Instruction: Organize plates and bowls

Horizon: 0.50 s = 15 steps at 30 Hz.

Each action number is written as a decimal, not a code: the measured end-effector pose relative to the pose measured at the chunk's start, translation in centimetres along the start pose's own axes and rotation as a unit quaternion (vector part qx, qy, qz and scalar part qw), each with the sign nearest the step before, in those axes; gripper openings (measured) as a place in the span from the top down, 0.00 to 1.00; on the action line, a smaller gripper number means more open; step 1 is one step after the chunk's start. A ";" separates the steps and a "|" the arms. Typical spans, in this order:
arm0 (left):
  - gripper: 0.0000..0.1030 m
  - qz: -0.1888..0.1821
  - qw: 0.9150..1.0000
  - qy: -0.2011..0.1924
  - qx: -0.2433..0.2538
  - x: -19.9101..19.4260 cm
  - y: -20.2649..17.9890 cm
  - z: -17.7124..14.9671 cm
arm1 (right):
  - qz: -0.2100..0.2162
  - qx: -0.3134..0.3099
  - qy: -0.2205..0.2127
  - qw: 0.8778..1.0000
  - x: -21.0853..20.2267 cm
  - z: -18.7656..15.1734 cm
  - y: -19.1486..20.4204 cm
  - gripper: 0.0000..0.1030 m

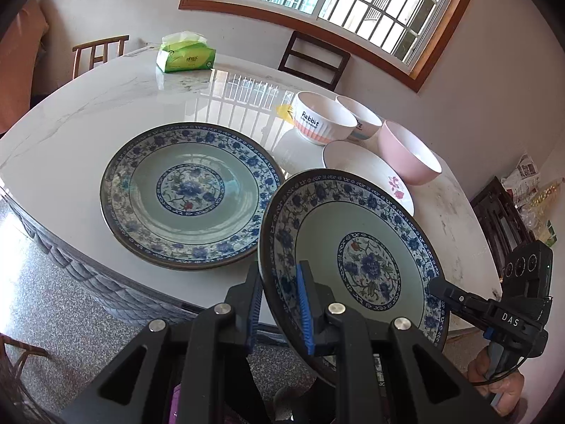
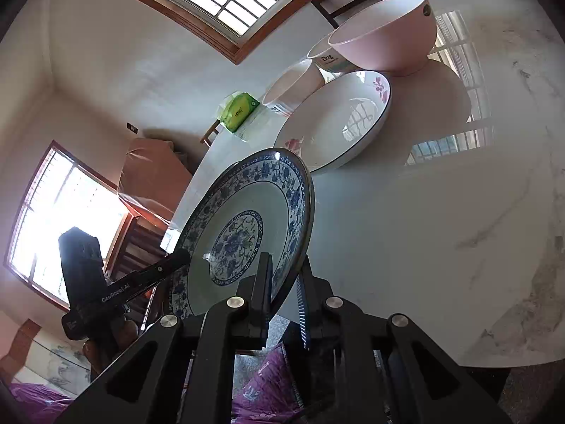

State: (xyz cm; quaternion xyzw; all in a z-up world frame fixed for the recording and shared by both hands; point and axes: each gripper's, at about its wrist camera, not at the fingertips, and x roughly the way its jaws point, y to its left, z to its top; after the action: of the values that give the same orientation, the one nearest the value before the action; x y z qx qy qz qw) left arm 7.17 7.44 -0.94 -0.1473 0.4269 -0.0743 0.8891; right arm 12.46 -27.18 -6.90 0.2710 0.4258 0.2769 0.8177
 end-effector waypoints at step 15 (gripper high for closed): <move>0.81 0.047 0.997 -0.022 -0.053 -0.6 6.2 1.0 | 0.005 -0.038 0.046 0.998 7.7 2.2 3.5 0.86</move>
State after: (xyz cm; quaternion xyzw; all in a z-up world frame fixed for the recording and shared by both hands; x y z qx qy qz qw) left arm 7.62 13.66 -1.98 -0.1754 0.4165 -0.0068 0.8920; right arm 17.23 -19.91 -7.67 0.2289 0.4509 0.3089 0.8055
